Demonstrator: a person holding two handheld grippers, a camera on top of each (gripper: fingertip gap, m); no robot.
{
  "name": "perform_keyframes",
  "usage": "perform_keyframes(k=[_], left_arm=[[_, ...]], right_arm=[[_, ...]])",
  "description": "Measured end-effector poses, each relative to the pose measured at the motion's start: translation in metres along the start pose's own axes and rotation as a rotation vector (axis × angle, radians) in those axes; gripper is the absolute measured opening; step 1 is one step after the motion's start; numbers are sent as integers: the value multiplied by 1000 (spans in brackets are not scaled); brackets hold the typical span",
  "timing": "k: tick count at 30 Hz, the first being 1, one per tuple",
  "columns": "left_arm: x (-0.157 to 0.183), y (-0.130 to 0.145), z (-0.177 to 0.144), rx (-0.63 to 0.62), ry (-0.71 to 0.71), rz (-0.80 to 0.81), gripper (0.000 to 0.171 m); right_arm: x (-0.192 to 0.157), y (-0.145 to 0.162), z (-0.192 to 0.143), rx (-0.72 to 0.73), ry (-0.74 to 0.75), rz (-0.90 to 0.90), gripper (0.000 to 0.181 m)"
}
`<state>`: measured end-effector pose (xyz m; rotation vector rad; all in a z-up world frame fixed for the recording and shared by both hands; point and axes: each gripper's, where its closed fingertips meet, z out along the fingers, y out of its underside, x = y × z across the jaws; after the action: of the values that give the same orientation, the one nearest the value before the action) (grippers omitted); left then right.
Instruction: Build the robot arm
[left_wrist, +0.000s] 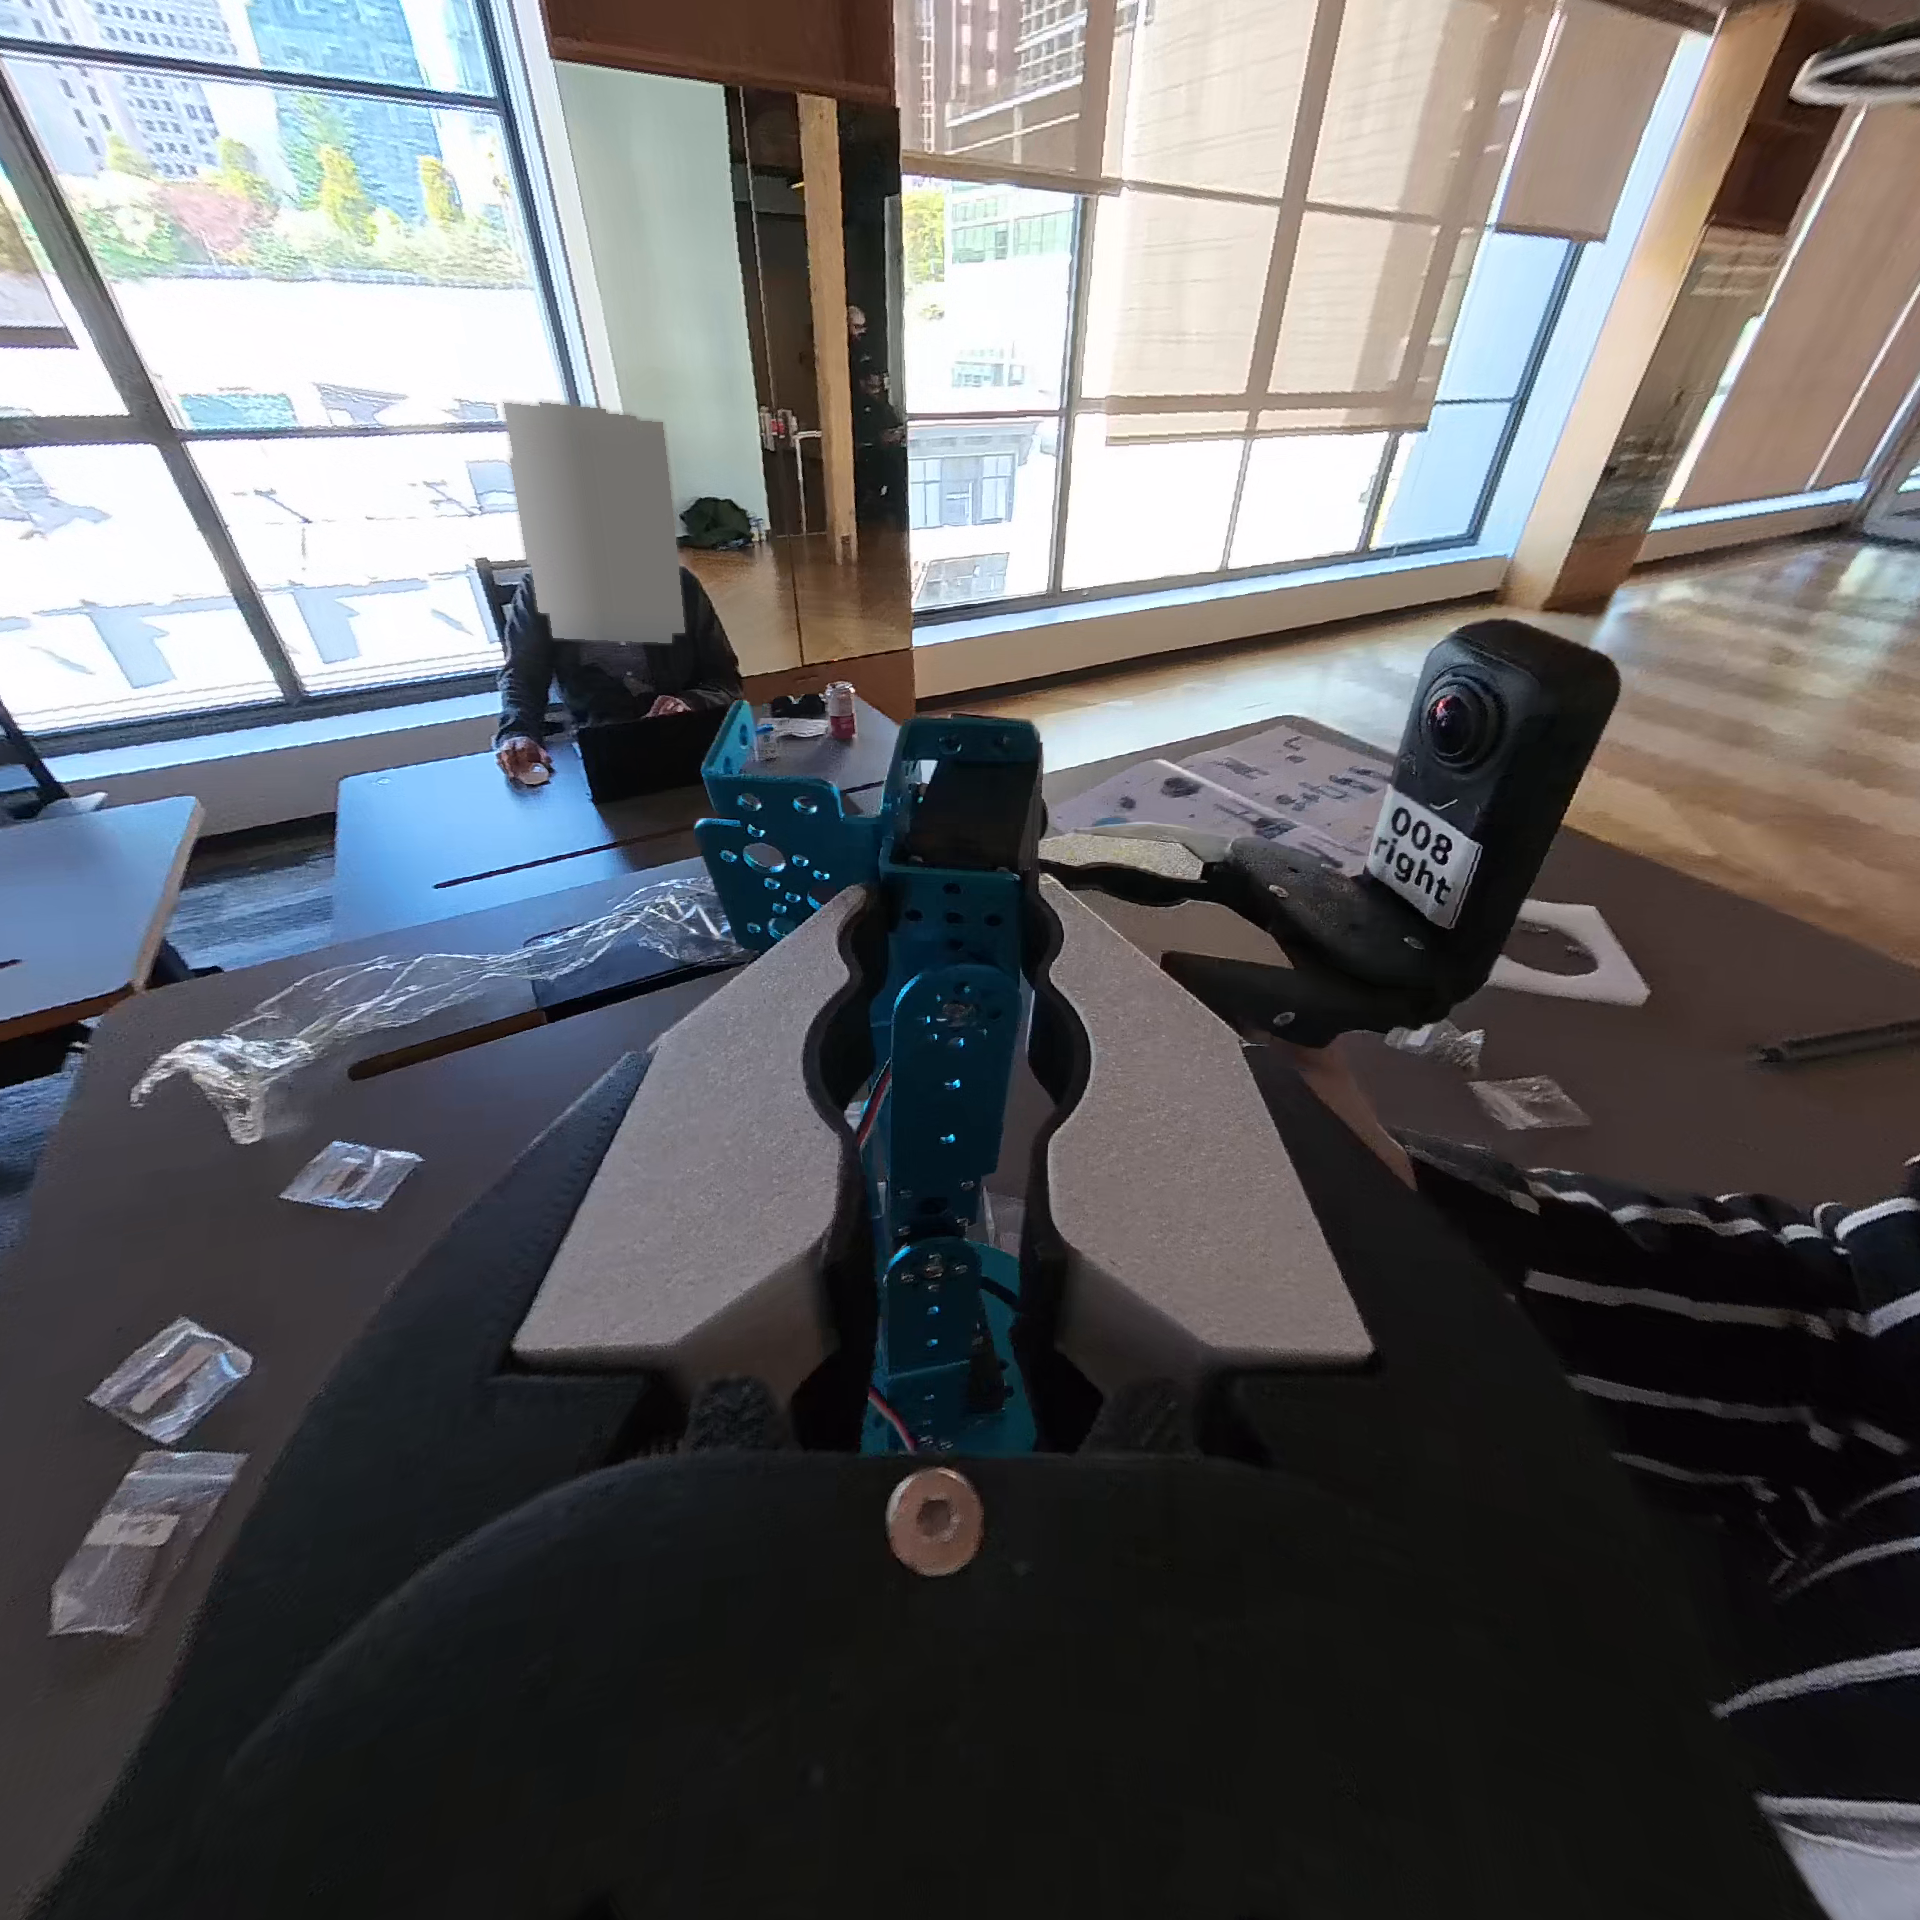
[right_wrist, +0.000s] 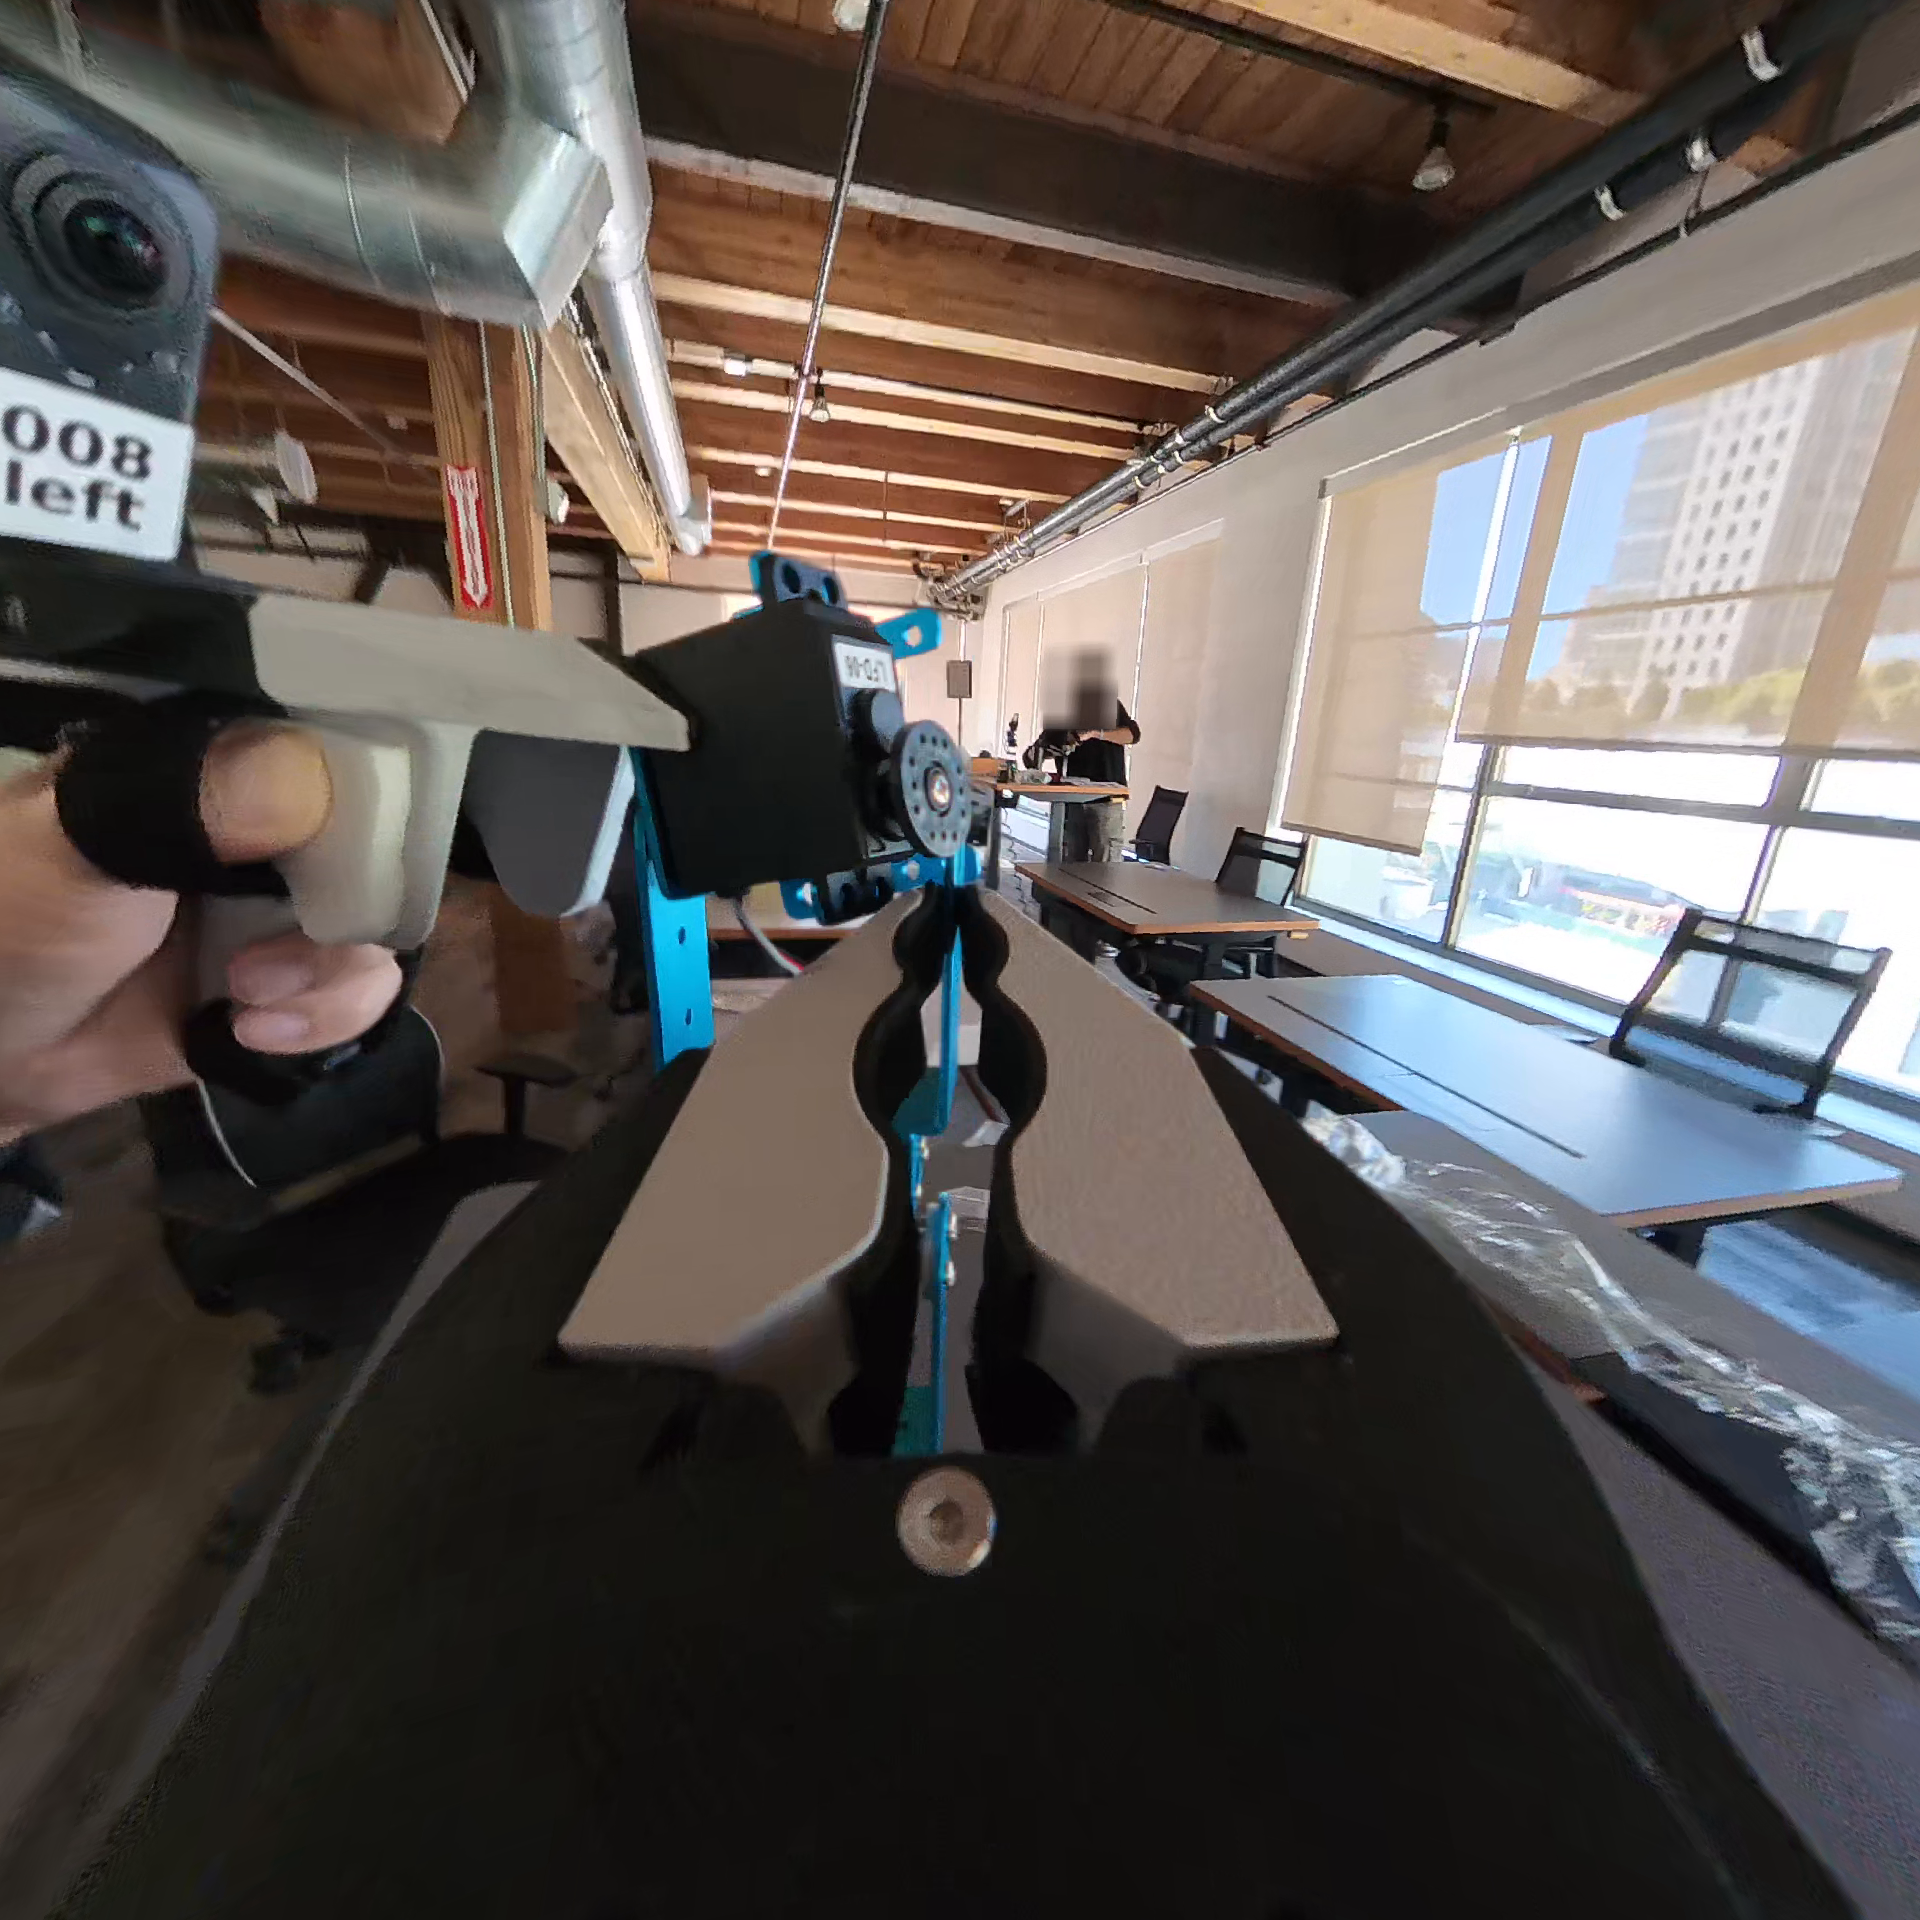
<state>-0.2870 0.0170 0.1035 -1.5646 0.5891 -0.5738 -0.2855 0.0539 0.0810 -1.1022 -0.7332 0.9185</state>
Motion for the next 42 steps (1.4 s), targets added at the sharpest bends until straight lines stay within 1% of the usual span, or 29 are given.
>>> perform_keyframes(k=[4,8,12,14,21,31,34,37,39,40,42], left_arm=[[0,0,1,-9,-16,9,24],[-2,0,2,-21,-21,-24,23],[-3,0,2,-69,-55,-2,24],[-3,0,3,-84,-64,3,24],[-3,1,0,-73,-71,-14,24],[-2,1,-1,-63,-55,-4,24],[-3,1,-1,-76,-30,-32,23],[-6,0,-2,-88,-14,-50,23],[-8,0,-2,-89,-13,-63,23],[-8,0,-1,-91,-15,-61,23],[-6,0,2,-97,-25,-38,23]], right_arm=[[2,0,-1,31,35,61,0],[4,1,0,55,54,186,0],[6,0,-1,51,99,177,0],[7,0,-2,59,113,205,0],[5,0,-3,83,133,278,1],[5,0,-2,93,102,375,2],[5,0,1,101,57,370,3],[3,1,5,95,10,254,1],[3,1,6,85,-31,227,2],[4,2,6,72,-32,222,2],[7,2,5,66,33,172,0]])
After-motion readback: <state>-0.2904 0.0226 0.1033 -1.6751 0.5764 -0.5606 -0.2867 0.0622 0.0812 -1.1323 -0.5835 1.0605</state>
